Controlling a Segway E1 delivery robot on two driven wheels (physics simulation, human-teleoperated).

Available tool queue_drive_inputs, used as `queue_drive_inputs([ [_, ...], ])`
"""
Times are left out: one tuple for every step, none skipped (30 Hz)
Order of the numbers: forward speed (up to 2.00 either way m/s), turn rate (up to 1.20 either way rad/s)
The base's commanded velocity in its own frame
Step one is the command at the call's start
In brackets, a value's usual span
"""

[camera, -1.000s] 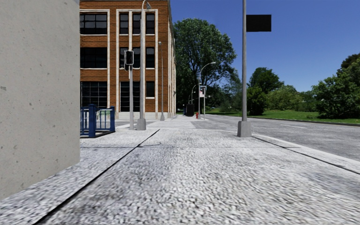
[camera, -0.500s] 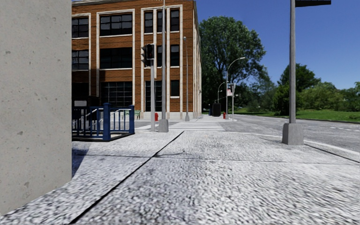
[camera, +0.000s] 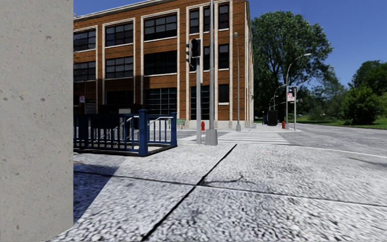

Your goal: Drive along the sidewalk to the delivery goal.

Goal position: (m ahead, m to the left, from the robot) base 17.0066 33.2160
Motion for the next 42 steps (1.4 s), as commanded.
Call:
queue_drive_inputs([
  [1.63, 0.0],
  [1.63, 0.0],
  [1.62, 0.0],
  [1.62, 0.0],
  [1.6, 0.0],
  [1.59, 0.0],
  [1.59, 0.0],
  [1.58, 0.0],
  [1.58, 0.0],
  [1.58, 0.0],
  [1.58, 0.0],
  [1.57, 0.07],
  [1.52, 0.22],
  [1.48, 0.34],
  [1.48, 0.34],
  [1.47, 0.39],
  [1.47, 0.42],
  [1.46, 0.46],
  [1.46, 0.46],
  [1.46, 0.5],
  [1.46, 0.52],
  [1.44, 0.53],
  [1.44, 0.53],
  [1.4, 0.54],
  [1.37, 0.57],
  [1.33, 0.63],
  [1.31, 0.66],
  [1.31, 0.66],
  [1.31, 0.68],
  [1.31, 0.68],
  [1.31, 0.7],
  [1.31, 0.7],
  [1.31, 0.72],
  [1.31, 0.76],
  [1.31, 0.77],
  [1.31, 0.77],
  [1.31, 0.77],
  [1.31, 0.77],
  [1.31, 0.77],
  [1.31, 0.77],
  [1.31, 0.77],
  [1.31, 0.77],
])
